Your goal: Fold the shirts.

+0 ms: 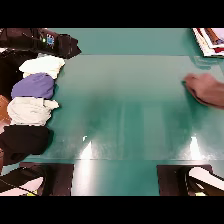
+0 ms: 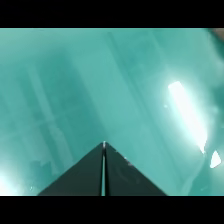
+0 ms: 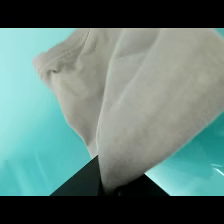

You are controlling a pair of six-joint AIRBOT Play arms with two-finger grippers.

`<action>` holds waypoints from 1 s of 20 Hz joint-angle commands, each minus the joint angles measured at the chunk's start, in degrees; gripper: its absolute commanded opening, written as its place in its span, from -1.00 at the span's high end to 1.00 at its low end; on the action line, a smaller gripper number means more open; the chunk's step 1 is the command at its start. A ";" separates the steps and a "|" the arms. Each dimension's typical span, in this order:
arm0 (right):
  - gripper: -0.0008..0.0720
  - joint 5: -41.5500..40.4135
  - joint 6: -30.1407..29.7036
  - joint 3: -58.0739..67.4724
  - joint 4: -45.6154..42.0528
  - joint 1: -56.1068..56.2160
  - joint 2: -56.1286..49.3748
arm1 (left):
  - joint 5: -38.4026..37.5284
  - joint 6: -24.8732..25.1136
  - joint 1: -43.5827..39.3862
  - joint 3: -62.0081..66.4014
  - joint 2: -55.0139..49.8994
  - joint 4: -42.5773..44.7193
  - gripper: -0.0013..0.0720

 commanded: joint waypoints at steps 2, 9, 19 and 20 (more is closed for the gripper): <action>0.94 -1.51 0.52 -6.51 -0.44 -11.15 2.43 | 0.63 -0.28 -0.17 0.00 -0.02 -0.13 0.89; -0.71 5.62 -0.33 -0.02 -12.39 -19.98 2.45 | 0.22 -0.09 -0.17 0.00 -0.02 -0.13 0.89; -0.54 10.40 -0.37 4.33 8.72 12.20 2.45 | 2.32 -0.11 -0.15 0.02 -0.02 -0.13 0.88; -0.54 9.75 -0.39 4.33 8.72 17.03 2.43 | 2.69 -0.11 -0.17 0.02 -0.02 -0.13 0.88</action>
